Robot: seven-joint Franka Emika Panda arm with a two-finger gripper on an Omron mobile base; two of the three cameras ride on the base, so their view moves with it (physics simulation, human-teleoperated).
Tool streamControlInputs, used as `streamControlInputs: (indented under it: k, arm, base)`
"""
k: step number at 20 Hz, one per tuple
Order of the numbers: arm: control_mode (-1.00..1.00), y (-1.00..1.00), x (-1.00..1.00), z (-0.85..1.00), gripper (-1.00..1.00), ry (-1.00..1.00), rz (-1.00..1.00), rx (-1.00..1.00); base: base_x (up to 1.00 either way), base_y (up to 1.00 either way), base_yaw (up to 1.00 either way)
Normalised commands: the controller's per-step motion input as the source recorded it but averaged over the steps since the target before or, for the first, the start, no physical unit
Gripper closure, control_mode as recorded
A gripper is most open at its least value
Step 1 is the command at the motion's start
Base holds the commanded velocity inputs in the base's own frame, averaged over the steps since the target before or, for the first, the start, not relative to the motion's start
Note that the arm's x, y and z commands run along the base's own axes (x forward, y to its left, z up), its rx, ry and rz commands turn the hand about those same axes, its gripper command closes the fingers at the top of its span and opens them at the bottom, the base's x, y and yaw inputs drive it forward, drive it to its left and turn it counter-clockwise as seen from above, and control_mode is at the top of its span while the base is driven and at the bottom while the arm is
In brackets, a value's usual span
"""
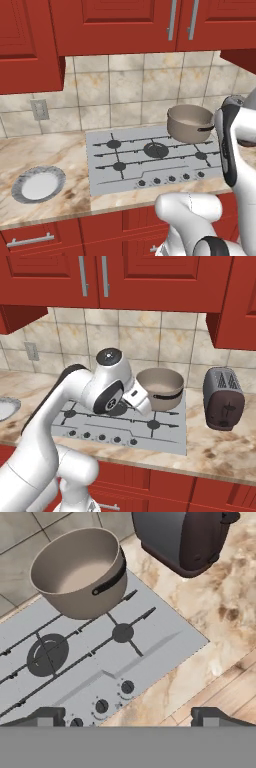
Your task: Retrieve the frozen meat and place it in the pot on a burner. Then turn the burner on.
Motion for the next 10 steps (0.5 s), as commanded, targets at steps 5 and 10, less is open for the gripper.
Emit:
streamControlInputs:
  k: [5,10]
  arm:
    - [-1.00,0.36,-0.16,-0.06,-1.00,0.01,0.06,-0.01]
    - [-1.00,0.36,0.00,-0.08,-1.00,0.00,0.09,0.00]
  base:
    - [0.00,0.00,0.00]
    - [0.00,0.00,0.00]
